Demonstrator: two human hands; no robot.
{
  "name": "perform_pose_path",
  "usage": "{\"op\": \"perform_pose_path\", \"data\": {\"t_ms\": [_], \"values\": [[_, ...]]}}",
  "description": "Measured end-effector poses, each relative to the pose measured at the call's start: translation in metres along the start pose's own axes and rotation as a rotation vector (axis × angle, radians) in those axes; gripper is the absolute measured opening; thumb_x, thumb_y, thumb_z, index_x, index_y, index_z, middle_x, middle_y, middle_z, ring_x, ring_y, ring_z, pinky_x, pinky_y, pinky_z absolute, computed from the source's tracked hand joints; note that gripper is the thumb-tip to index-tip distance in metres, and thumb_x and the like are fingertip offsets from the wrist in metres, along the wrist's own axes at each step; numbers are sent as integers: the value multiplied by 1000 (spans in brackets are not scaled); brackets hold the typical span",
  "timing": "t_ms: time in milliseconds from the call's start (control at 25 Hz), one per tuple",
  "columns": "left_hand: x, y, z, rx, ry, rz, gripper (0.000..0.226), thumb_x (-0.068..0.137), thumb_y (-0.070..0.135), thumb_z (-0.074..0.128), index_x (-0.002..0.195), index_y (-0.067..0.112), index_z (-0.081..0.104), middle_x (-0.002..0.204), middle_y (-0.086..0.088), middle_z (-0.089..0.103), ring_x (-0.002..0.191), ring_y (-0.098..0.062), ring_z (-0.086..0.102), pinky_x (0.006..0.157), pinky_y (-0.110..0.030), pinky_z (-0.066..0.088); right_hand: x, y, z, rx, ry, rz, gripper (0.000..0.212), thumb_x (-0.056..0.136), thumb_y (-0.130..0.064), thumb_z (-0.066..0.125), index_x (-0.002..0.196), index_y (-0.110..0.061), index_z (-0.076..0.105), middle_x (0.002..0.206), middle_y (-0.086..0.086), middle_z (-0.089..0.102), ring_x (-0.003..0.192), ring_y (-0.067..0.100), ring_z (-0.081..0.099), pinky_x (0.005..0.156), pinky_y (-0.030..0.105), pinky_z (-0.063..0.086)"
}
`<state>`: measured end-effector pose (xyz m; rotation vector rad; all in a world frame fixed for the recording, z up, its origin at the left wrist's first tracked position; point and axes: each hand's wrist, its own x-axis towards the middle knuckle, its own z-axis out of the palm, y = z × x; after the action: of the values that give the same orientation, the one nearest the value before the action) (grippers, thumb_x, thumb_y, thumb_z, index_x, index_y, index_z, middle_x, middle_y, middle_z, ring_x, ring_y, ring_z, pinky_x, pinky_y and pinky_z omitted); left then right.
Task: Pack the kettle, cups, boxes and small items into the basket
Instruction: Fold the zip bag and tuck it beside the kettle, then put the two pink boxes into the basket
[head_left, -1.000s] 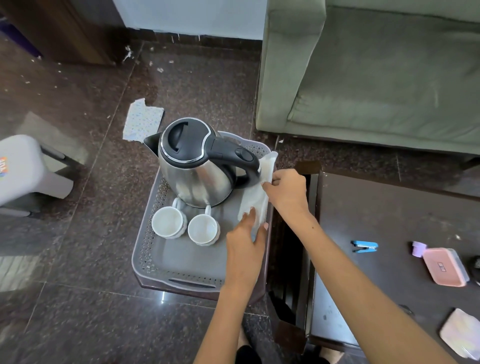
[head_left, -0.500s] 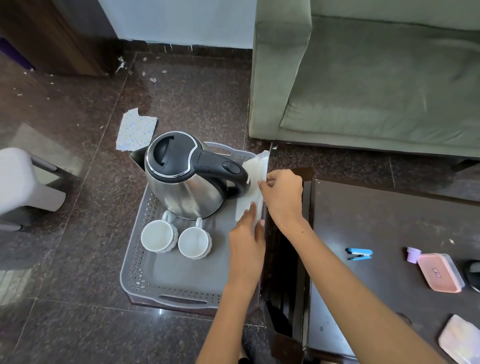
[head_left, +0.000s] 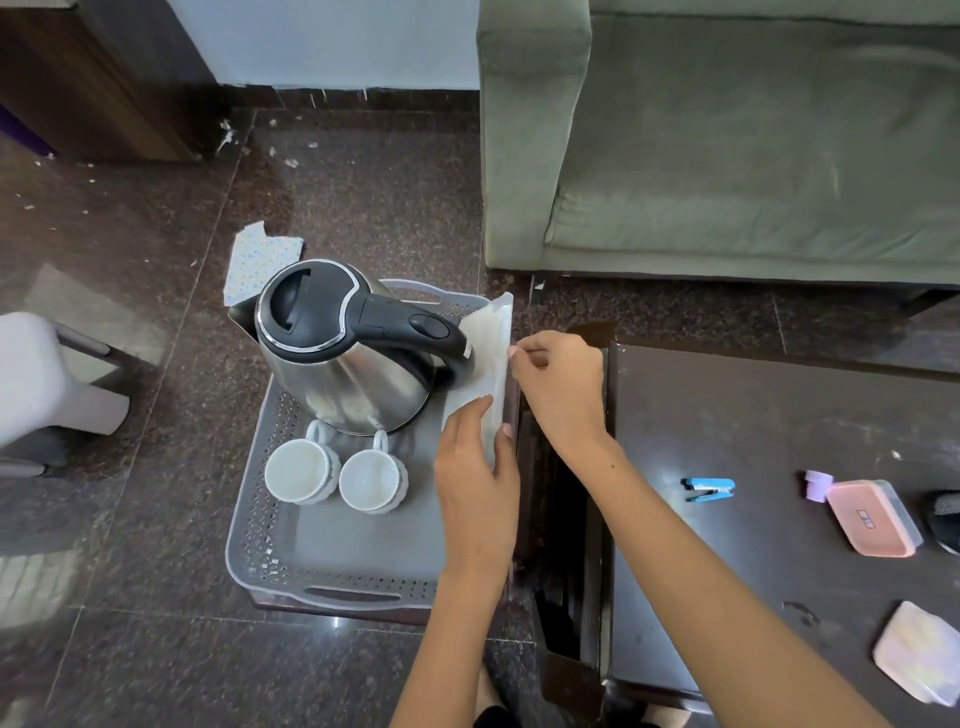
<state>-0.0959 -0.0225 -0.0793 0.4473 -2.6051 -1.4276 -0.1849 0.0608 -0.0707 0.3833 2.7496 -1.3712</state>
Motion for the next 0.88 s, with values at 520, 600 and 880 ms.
{"op": "perform_pose_path", "data": {"t_ms": [520,600,880], "values": [[-131,30,123,46,-372,113,17,88,8,59,102,15,66,113,2,63,111,-14,54,98,-16,36,-123,227,-159,-32,105,440,10,82,-10,62,81,-13,71,74,5,74,74,18,70,79,37,55],[-157,34,157,62,-460,99,17,87,9,60,101,16,66,112,1,63,109,-15,56,96,-13,34,-134,270,-188,-103,128,495,10,83,-10,62,87,-12,71,80,8,75,77,22,71,81,37,55],[-200,60,251,61,-594,41,16,86,9,61,99,16,67,107,1,65,104,-16,59,94,-22,41,-113,353,-254,-364,139,454,30,87,-22,60,115,-12,59,117,10,60,94,32,62,76,38,50]]}}
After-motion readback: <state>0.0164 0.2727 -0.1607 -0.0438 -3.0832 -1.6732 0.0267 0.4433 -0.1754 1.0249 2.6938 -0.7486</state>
